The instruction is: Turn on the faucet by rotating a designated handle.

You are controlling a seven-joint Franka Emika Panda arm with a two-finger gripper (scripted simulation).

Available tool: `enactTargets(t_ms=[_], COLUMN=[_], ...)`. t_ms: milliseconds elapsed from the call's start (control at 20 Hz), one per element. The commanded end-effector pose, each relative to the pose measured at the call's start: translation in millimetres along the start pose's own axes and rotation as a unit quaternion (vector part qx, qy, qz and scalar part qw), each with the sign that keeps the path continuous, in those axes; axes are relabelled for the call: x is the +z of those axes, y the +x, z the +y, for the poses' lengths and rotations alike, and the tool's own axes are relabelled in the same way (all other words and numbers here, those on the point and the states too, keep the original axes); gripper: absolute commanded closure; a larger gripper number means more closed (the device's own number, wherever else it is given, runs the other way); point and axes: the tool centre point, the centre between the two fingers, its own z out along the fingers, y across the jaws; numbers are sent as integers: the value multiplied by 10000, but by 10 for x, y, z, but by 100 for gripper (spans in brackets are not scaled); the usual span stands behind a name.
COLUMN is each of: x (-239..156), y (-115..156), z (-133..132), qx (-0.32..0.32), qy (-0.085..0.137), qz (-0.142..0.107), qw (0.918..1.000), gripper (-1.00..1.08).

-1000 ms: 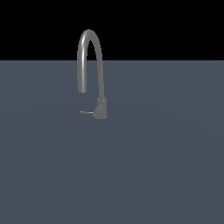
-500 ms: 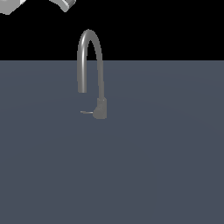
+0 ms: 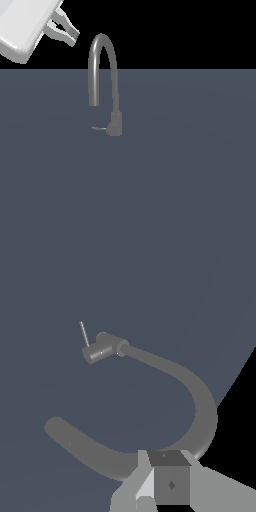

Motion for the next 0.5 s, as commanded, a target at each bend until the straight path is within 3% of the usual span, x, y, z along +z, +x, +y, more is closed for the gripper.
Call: enactTargets(t_ms=[0,450], x=[42,208], y=[108,440], z=[-51,-243], qx=[-251,-1070], qy=[-242,-1035], qz=[0,-17], qw=[9994,9889], gripper=[108,108])
